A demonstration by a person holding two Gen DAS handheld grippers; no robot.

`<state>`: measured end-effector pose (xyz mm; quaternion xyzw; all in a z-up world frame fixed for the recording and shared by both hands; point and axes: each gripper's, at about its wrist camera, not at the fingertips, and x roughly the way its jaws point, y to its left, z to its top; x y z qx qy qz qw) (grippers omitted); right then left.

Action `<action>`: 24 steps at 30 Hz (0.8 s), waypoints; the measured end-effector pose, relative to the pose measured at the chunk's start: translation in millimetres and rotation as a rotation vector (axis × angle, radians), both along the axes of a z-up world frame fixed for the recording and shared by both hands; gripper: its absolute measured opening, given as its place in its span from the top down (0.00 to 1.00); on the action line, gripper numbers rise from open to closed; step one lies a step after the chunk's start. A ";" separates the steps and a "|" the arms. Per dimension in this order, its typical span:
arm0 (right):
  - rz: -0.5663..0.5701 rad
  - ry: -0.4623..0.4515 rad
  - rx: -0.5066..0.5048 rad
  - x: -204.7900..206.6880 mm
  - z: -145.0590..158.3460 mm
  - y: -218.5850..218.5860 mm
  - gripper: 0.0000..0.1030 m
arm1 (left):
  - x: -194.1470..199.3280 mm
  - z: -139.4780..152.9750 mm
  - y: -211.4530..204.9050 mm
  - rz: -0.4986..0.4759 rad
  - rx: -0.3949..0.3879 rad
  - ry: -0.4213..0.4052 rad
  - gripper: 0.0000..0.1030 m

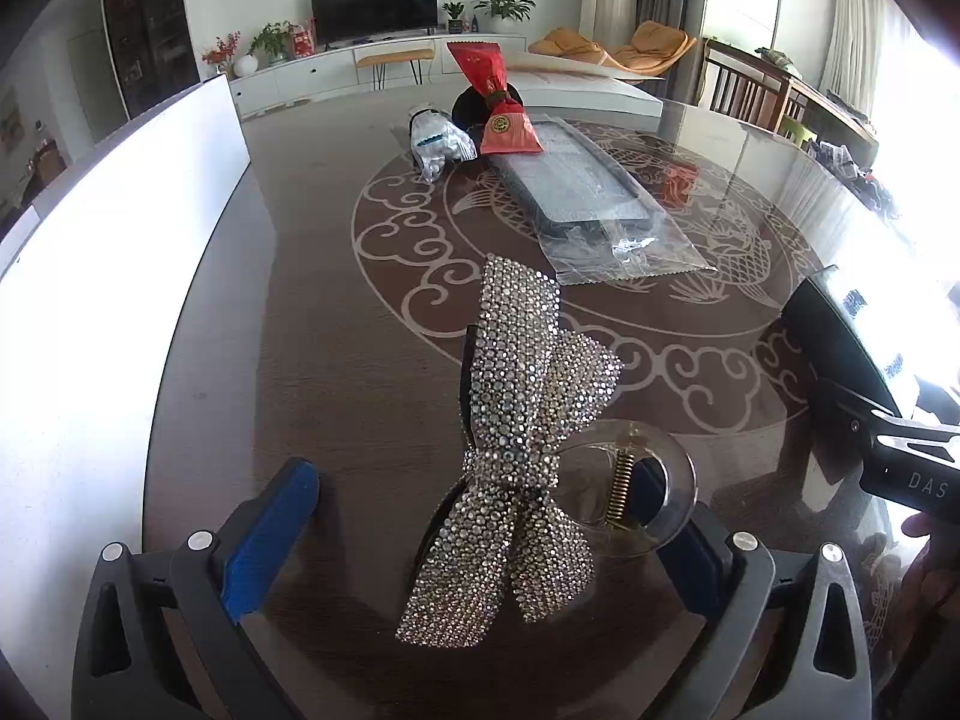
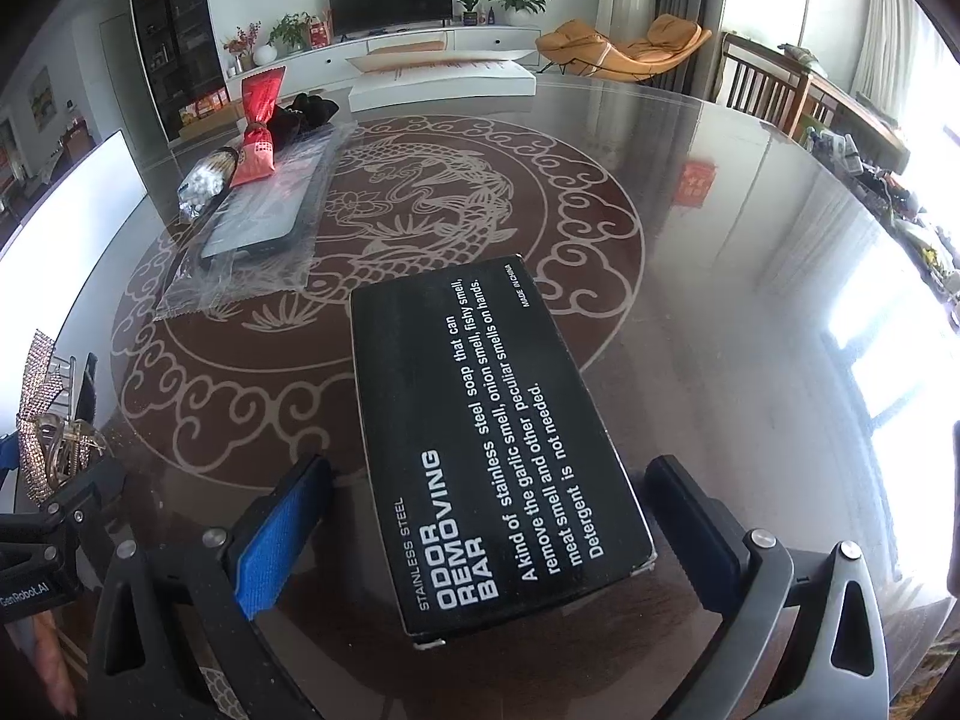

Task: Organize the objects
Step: 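Grasp the rhinestone bow clip with the left gripper while the right grasps the black box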

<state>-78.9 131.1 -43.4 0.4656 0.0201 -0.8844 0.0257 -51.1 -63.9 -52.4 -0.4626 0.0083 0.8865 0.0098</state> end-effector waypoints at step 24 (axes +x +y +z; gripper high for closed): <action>0.194 -0.272 -0.125 -8.4 33.7 -1.3 0.43 | 26.2 44.0 -5.3 -0.109 0.111 0.008 0.55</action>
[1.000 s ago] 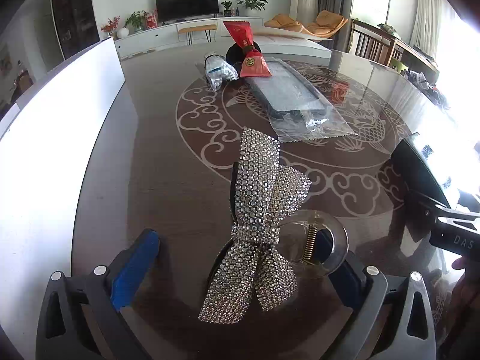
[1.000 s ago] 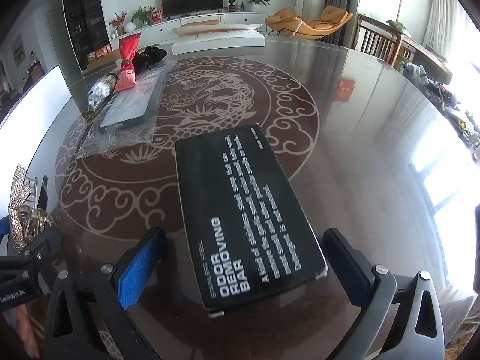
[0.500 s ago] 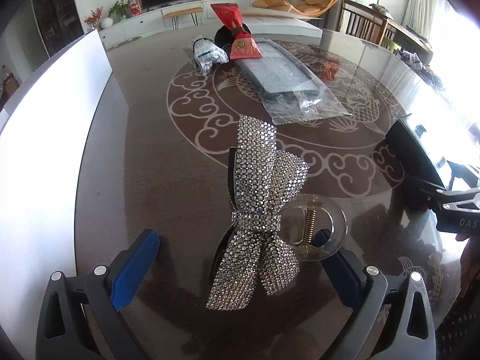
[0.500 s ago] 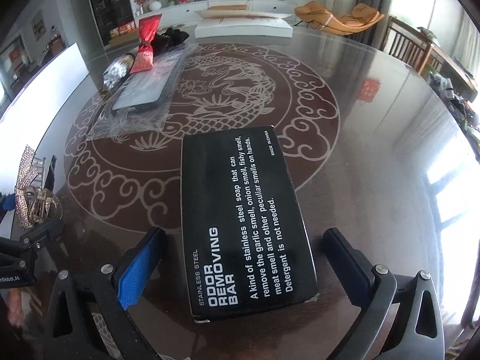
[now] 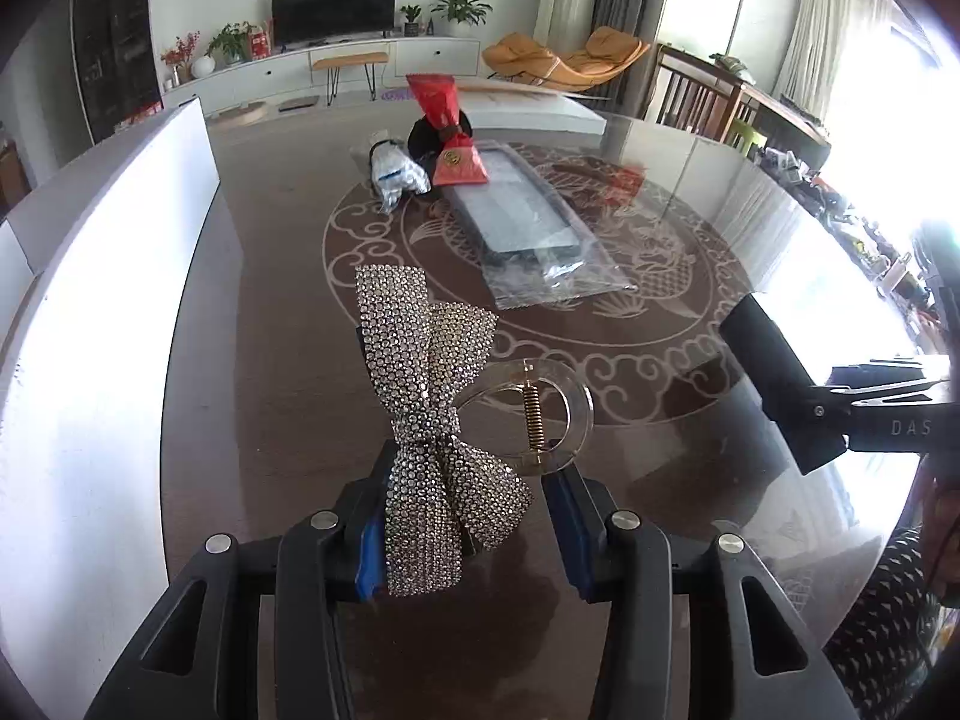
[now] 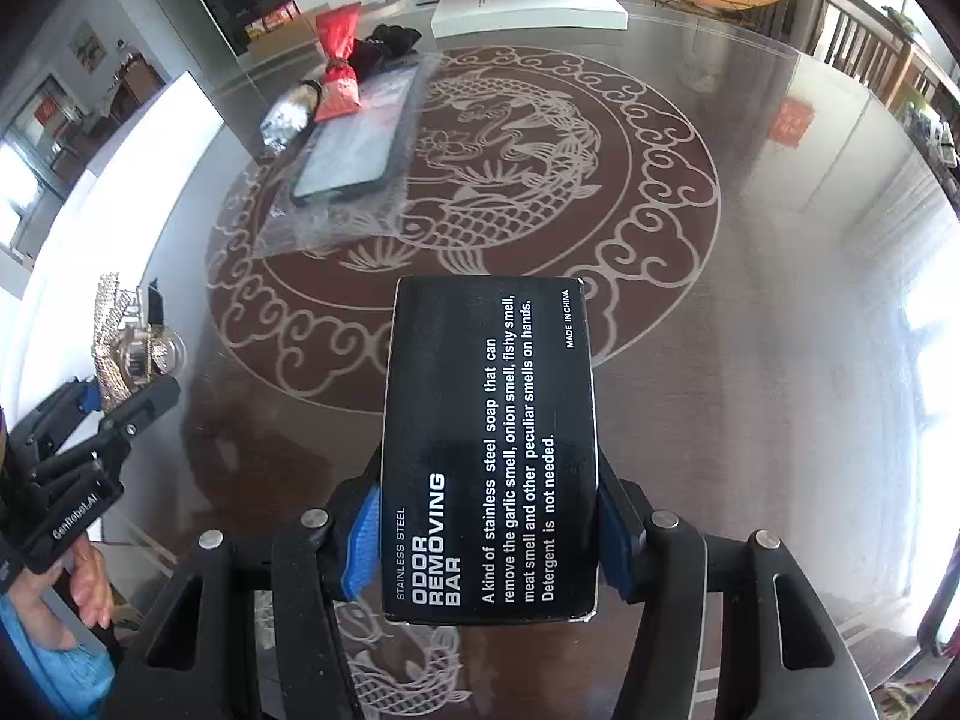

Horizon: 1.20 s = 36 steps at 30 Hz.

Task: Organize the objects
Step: 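Grasp the rhinestone bow clip with the left gripper while the right grasps the black box, then carry bow clip and black box into the cardboard box and open both grippers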

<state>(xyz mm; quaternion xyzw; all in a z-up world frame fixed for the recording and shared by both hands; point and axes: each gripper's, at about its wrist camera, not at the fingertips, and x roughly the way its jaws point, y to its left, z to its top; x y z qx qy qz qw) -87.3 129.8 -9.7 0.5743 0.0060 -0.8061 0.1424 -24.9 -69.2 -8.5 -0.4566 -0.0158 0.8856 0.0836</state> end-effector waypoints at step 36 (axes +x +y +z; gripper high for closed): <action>0.534 0.075 -0.292 54.6 122.9 -349.7 0.43 | 84.5 77.6 -292.0 0.472 -0.109 0.029 0.55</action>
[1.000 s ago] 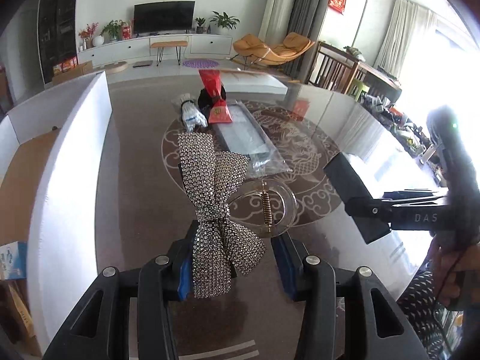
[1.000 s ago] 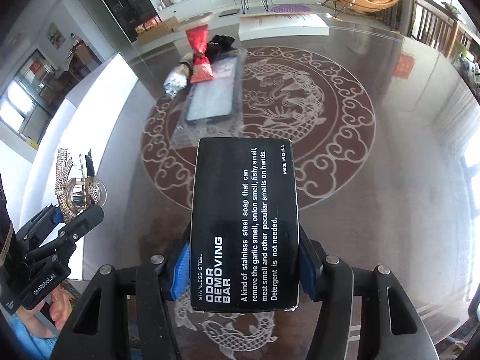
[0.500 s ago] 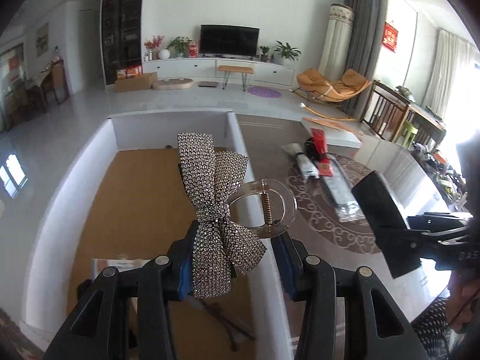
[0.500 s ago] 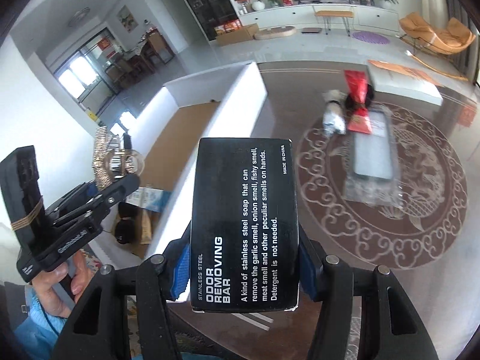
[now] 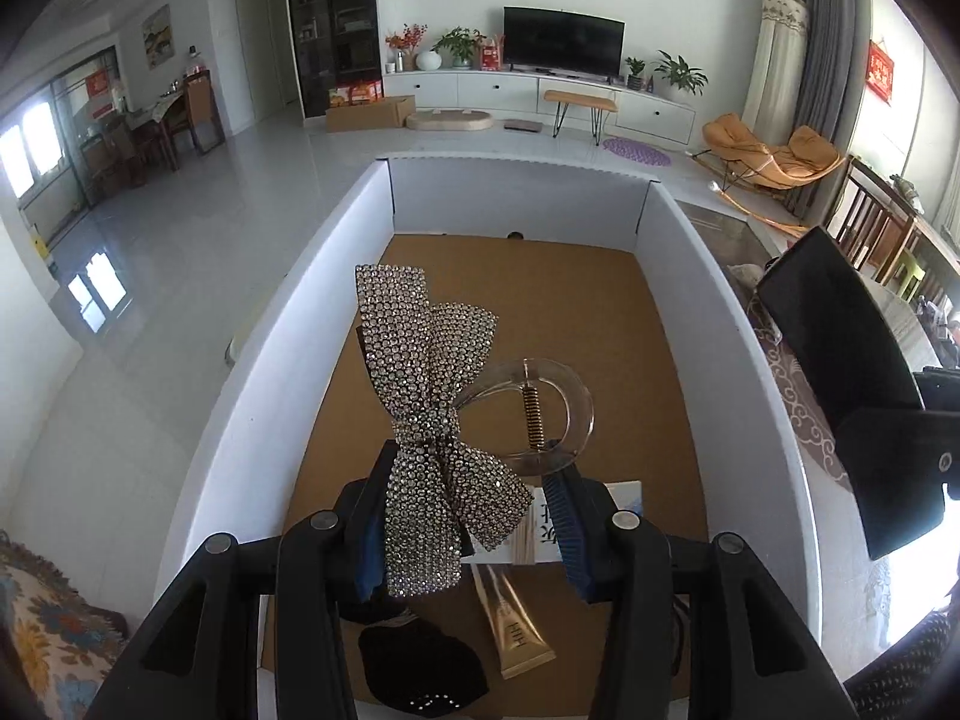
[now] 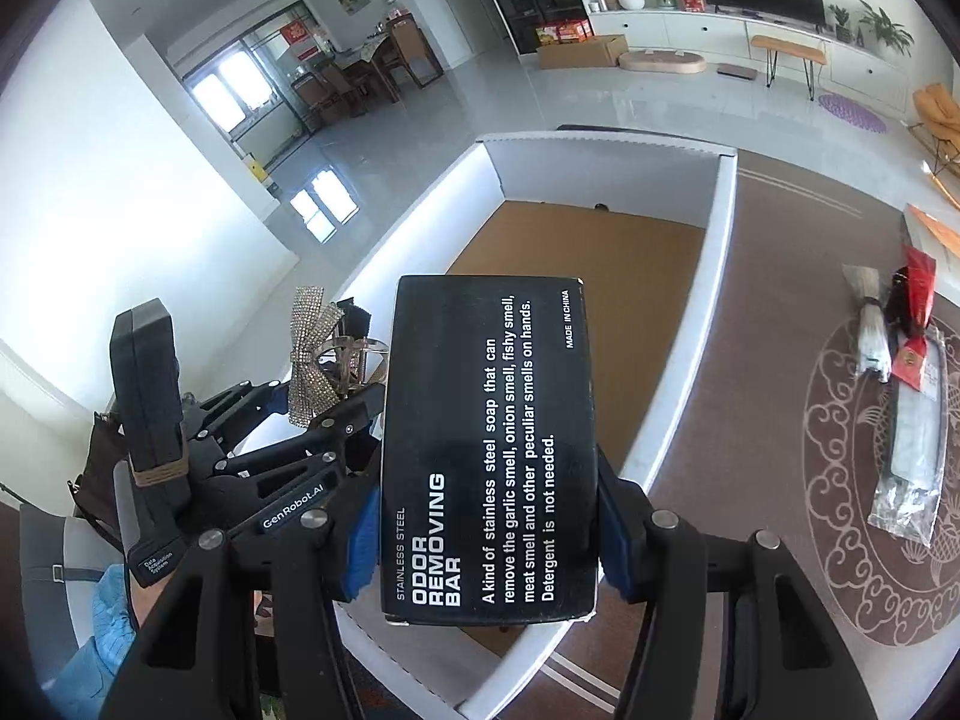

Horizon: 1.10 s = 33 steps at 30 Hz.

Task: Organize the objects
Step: 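Carry bow clip and black box into the cardboard box and open both grippers, then bring both grippers back over the table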

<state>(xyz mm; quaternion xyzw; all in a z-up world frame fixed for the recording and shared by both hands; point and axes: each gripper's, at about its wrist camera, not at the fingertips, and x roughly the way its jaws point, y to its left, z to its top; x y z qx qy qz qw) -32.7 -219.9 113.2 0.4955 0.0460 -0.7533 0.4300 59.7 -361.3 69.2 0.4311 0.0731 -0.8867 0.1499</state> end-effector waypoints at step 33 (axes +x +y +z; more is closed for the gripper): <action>-0.845 0.148 0.298 -57.5 -147.7 418.9 0.02 | -126.2 -112.5 336.0 -0.300 0.058 -0.044 0.00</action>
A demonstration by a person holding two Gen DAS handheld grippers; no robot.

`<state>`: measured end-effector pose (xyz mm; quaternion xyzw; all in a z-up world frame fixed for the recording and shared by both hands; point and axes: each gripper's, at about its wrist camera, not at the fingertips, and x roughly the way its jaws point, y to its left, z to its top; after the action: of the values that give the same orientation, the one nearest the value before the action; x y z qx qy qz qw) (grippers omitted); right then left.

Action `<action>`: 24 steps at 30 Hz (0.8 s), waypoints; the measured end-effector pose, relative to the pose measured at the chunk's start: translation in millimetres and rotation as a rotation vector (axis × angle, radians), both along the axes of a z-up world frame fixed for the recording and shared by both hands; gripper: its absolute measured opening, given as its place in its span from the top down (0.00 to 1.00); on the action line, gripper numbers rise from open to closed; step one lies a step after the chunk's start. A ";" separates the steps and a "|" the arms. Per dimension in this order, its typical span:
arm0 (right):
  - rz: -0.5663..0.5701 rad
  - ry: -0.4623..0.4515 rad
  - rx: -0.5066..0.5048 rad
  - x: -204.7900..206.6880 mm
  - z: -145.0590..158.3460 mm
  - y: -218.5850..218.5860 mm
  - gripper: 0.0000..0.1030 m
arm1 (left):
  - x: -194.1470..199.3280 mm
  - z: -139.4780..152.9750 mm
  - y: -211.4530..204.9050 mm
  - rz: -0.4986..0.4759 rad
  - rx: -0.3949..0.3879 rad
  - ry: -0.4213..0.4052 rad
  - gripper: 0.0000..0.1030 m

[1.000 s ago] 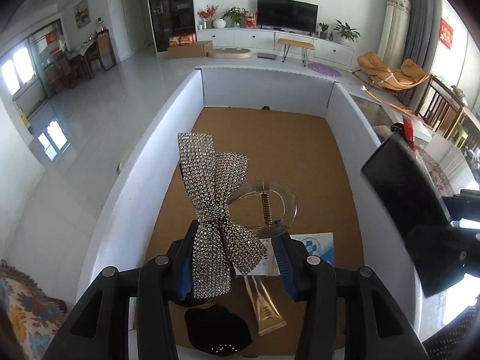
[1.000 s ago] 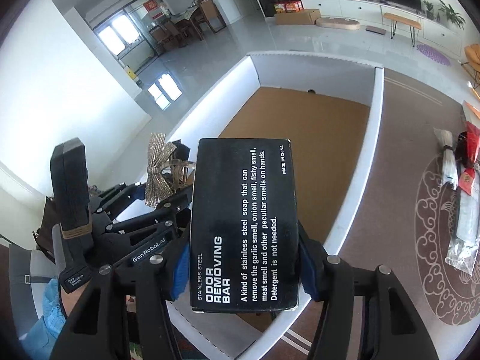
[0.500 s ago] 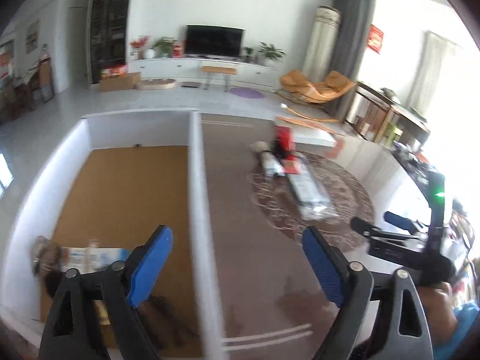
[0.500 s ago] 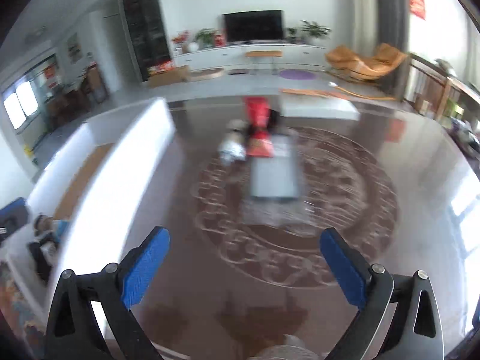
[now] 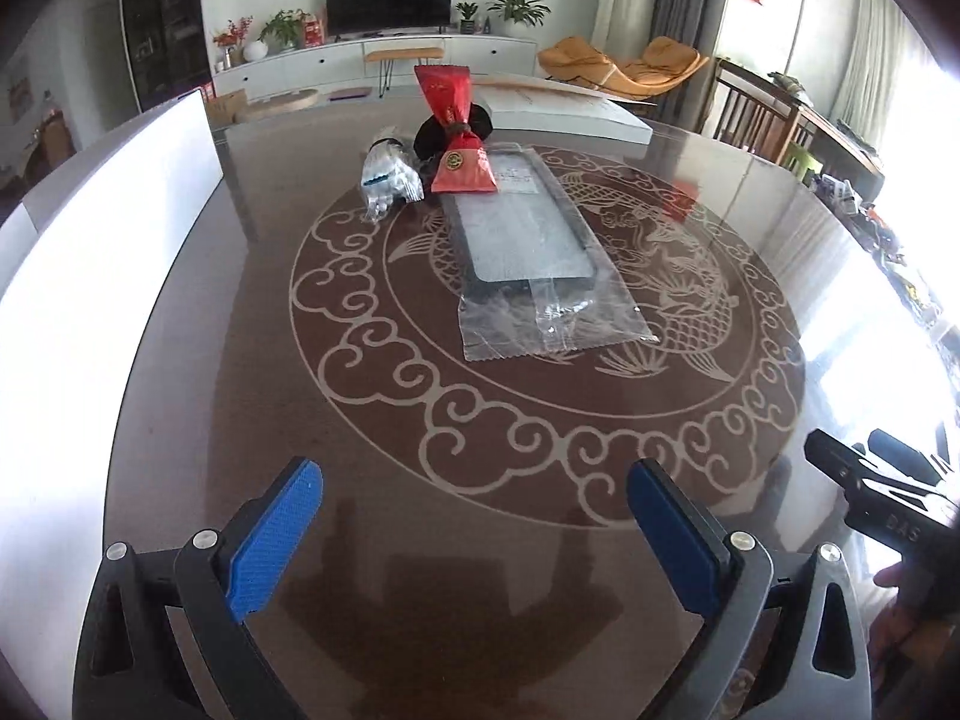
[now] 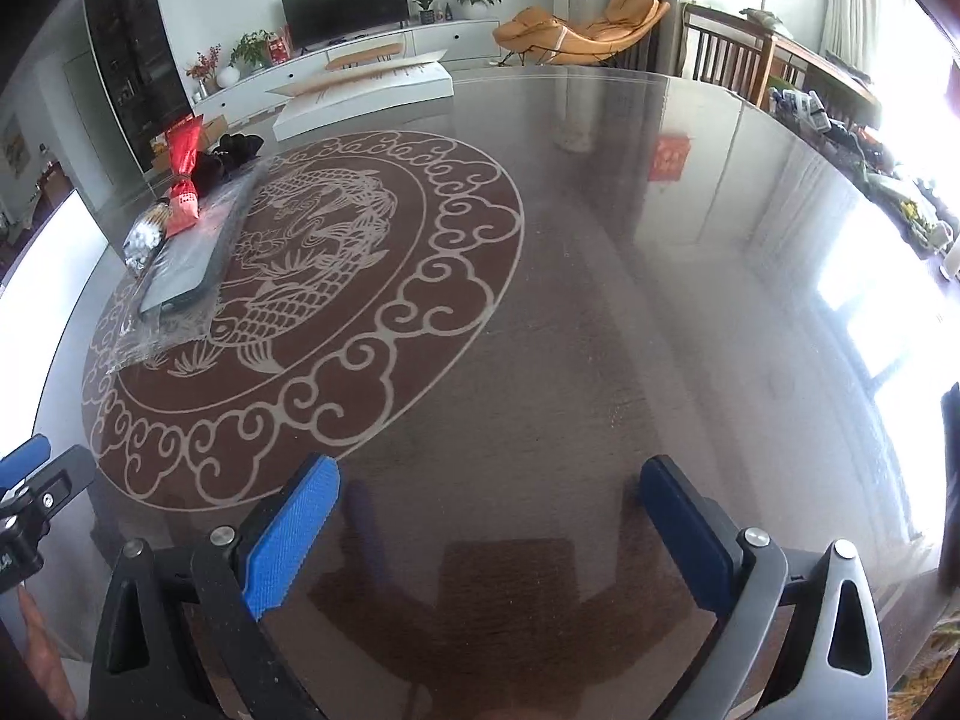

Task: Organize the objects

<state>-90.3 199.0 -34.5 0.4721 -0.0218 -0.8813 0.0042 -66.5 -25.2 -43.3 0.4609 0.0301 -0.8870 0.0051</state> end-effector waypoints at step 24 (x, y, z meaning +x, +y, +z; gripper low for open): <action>0.056 0.030 0.056 -58.8 -10.4 -26.9 0.00 | -71.2 -19.2 -33.7 0.153 -0.053 0.000 0.00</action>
<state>-149.0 172.1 -44.9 0.4591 0.0160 -0.8881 0.0158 -137.8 -58.9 -62.4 0.4567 0.0417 -0.8845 0.0852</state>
